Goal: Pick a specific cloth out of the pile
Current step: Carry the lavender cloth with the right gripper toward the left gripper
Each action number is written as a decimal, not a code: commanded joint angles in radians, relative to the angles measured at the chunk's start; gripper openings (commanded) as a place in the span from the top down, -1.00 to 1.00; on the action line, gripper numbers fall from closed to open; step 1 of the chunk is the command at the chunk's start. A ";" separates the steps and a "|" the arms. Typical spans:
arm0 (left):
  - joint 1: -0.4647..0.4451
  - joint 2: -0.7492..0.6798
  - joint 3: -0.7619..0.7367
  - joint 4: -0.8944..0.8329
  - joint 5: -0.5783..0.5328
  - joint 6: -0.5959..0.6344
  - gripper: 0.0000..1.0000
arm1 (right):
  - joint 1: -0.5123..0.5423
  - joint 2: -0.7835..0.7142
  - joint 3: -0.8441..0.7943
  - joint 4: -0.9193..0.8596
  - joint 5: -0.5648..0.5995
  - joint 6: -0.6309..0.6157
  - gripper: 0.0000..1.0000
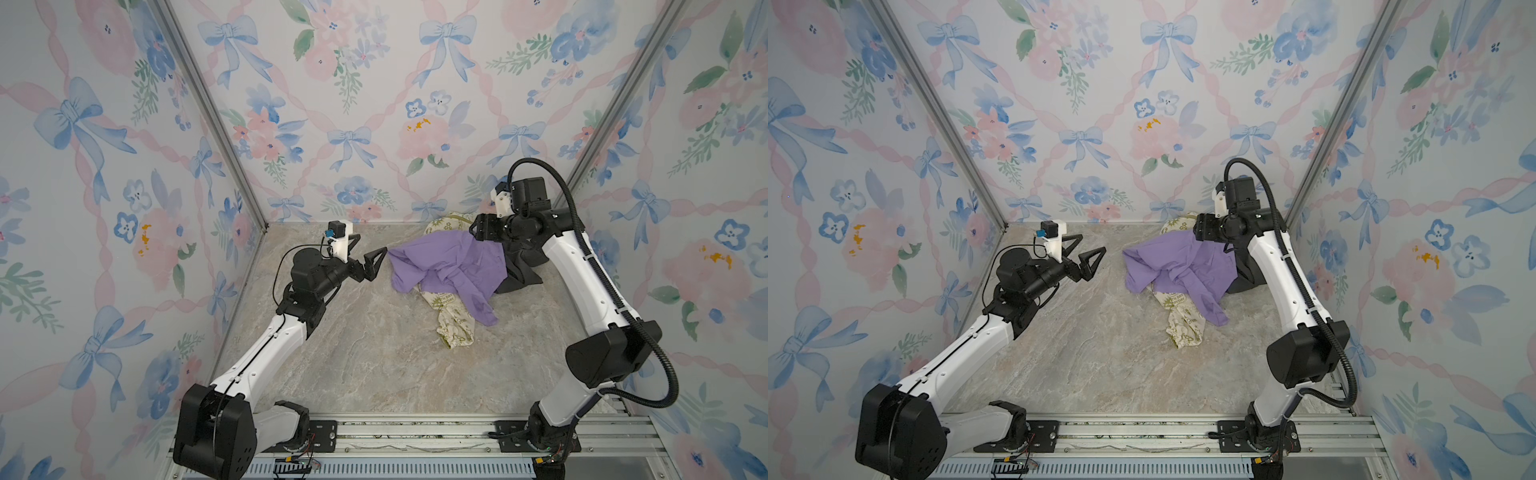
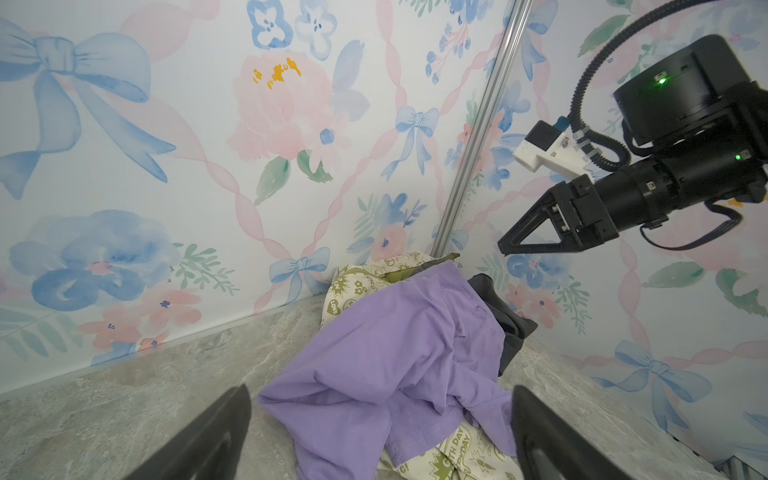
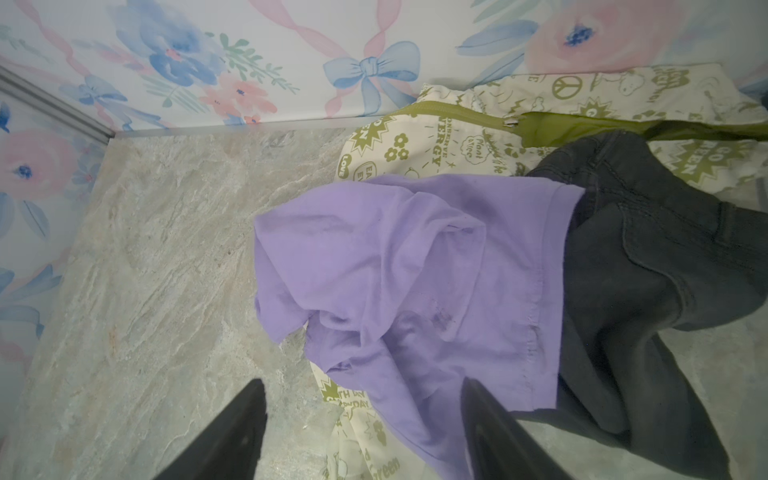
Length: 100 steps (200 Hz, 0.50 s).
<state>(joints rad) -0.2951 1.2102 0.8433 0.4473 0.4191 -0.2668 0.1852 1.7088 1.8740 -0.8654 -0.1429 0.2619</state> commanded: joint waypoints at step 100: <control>-0.006 -0.014 -0.004 0.023 0.021 0.008 -0.96 | -0.072 0.126 -0.203 0.431 -0.184 0.590 -0.17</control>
<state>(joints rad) -0.2955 1.2125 0.8433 0.4473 0.4282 -0.2668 0.1131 1.7748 1.6844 -0.5129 -0.2974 0.7185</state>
